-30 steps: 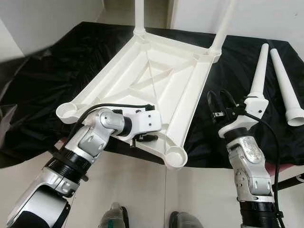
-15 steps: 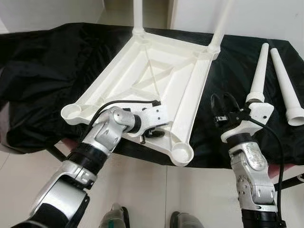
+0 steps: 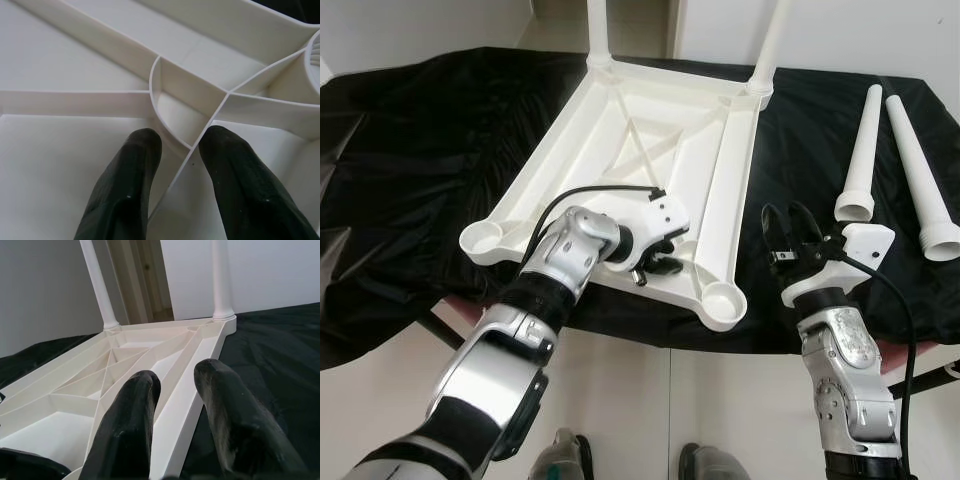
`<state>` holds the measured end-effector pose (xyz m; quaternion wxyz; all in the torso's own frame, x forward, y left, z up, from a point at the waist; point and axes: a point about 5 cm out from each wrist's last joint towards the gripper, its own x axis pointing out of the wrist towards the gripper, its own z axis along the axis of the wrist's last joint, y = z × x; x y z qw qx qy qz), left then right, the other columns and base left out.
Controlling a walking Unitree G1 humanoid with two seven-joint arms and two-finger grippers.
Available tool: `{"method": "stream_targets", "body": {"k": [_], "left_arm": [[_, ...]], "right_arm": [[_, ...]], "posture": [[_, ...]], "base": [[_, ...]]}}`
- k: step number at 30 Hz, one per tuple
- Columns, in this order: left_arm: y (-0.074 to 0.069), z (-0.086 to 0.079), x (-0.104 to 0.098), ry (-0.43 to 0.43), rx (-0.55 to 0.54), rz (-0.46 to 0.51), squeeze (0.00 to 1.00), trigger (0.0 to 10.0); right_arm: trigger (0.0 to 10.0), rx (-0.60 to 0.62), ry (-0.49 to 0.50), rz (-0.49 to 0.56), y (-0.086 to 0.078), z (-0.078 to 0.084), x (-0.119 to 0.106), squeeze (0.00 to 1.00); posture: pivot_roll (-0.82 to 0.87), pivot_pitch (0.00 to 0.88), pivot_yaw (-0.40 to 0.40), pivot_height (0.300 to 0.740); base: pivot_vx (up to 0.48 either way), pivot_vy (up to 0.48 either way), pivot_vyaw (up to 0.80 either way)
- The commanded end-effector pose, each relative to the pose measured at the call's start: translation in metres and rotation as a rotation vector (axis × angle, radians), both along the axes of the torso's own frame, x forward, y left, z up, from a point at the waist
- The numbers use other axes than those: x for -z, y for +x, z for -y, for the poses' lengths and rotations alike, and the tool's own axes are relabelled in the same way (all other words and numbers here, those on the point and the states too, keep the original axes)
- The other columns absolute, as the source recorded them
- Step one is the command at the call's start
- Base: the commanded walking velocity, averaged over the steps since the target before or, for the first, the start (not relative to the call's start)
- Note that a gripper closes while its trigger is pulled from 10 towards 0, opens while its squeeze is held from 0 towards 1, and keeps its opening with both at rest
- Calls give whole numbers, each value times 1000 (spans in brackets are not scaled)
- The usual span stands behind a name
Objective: Building children table
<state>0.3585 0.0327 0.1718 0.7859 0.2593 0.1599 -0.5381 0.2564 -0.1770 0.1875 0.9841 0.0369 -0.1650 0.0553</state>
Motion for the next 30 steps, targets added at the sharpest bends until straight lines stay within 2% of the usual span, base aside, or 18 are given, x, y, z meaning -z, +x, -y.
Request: {"method": "stream_targets", "body": {"k": [1,5,7,9,12,15,16,17,18,19,26,28,30], "left_arm": [[26,-20,-11,-32,-505,299,0,10000],[28,-21,-11,-33,-522,290,0,10000],[30,-24,-5,-32,-541,218,0,10000],[30,-24,-5,-32,-541,218,0,10000],[29,-27,3,-16,-537,165,0,10000],[29,-27,3,-16,-537,165,0,10000],[29,-30,7,-2,-541,149,0,9098],[29,-30,7,-2,-541,149,0,9098],[29,-34,12,20,-550,141,0,3765],[30,-38,15,25,-569,130,0,0],[34,-51,18,38,-663,137,0,0],[37,-59,15,17,-722,143,0,0],[38,-60,13,16,-728,154,0,0]], "right_arm": [[10000,-5,1,-5,-1,-2,0,0],[10000,-6,2,-6,-1,-2,0,0],[10000,-11,-1,-4,0,-3,0,0],[10000,-11,-1,-4,0,-3,0,0],[10000,-11,-5,-1,0,-3,-1,0],[10000,-11,-5,-1,0,-3,-1,0],[10000,-10,-8,0,1,-2,-1,0],[10000,-10,-8,0,1,-2,-1,0],[10000,-8,-10,2,1,-2,-1,0],[10000,-6,-13,3,1,-1,-1,0],[10000,-2,-16,5,1,1,-2,0],[10000,-1,-18,6,1,1,-2,0],[10000,-3,-19,6,1,1,-2,0]], "posture": [[-73,92,65,740],[-73,92,65,740],[-73,83,67,740],[-73,83,67,740],[-74,76,70,740],[-74,76,70,740],[-75,73,71,740],[-75,73,71,740],[-79,68,72,740],[-79,68,73,740],[-81,67,73,740],[-78,66,69,740],[-76,65,67,740]], "base": [[0,0,0],[0,0,0],[0,0,0],[0,0,0],[0,0,0],[0,0,0],[0,0,0],[0,0,0],[0,0,0],[0,0,0],[0,0,0],[0,0,0],[0,0,0]]}}
